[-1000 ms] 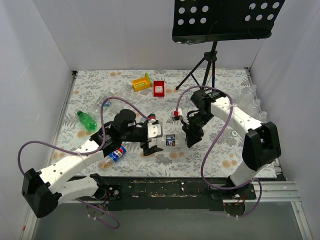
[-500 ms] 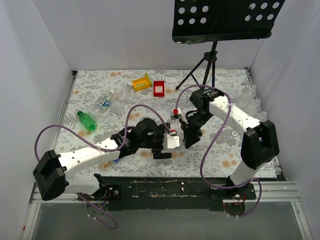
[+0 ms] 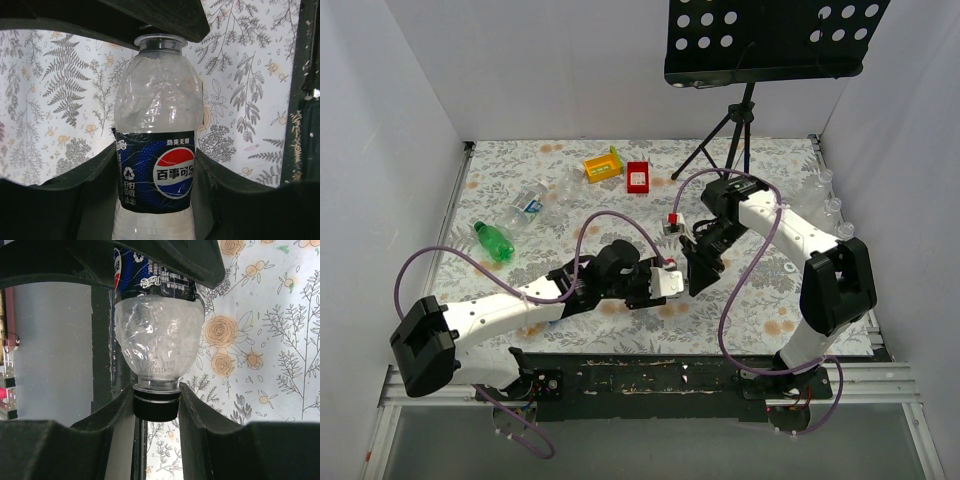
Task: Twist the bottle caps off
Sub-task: Unscrew the bottle cap from the plastic bottle.
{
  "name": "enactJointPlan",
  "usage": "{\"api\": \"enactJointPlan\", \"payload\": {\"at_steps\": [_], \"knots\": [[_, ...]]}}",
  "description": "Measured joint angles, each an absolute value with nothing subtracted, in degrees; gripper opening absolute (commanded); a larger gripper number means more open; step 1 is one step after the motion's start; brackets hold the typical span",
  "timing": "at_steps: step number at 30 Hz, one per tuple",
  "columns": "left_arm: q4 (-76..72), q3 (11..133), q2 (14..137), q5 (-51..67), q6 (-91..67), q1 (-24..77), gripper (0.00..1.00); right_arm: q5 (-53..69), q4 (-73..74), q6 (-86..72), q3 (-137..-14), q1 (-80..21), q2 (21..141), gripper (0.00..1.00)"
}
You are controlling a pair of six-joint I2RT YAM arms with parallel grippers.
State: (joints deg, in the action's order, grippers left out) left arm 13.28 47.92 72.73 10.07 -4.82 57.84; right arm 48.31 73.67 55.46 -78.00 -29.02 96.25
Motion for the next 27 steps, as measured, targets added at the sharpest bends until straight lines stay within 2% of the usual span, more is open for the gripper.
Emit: {"api": "enactJointPlan", "payload": {"at_steps": [6, 16, 17, 18, 20, 21, 23, 27], "knots": [[10.61, 47.05, 71.68, 16.8, -14.96, 54.59, 0.0, 51.24, 71.29, 56.18, -76.53, -26.33, 90.98, 0.01], [4.71, 45.5, 71.81, 42.28, -32.34, 42.63, 0.0, 50.54, 53.06, 61.93, -66.89, -27.27, 71.7, 0.01], [4.4, 45.56, 72.4, 43.53, -33.04, 42.24, 0.0, 50.11, 52.27, 62.3, -66.35, -27.33, 71.09, 0.1], [4.14, 45.65, 72.95, 44.25, -33.54, 41.93, 0.0, 49.91, 51.94, 62.33, -66.15, -27.35, 71.0, 0.25], [3.97, 45.67, 73.58, 44.82, -34.2, 41.58, 0.0, 49.8, 51.24, 61.54, -65.78, -27.35, 71.37, 0.62], [4.01, 45.67, 73.71, 44.75, -34.35, 41.52, 0.0, 49.82, 50.98, 60.62, -65.78, -27.33, 71.75, 0.73], [4.73, 45.52, 73.58, 43.92, -34.57, 41.34, 0.0, 49.39, 50.37, 57.87, -65.78, -26.81, 72.25, 0.82], [6.76, 43.4, 72.07, 39.66, -33.43, 41.39, 0.0, 52.36, 50.65, 52.03, -68.27, -21.96, 74.13, 0.86]]}}
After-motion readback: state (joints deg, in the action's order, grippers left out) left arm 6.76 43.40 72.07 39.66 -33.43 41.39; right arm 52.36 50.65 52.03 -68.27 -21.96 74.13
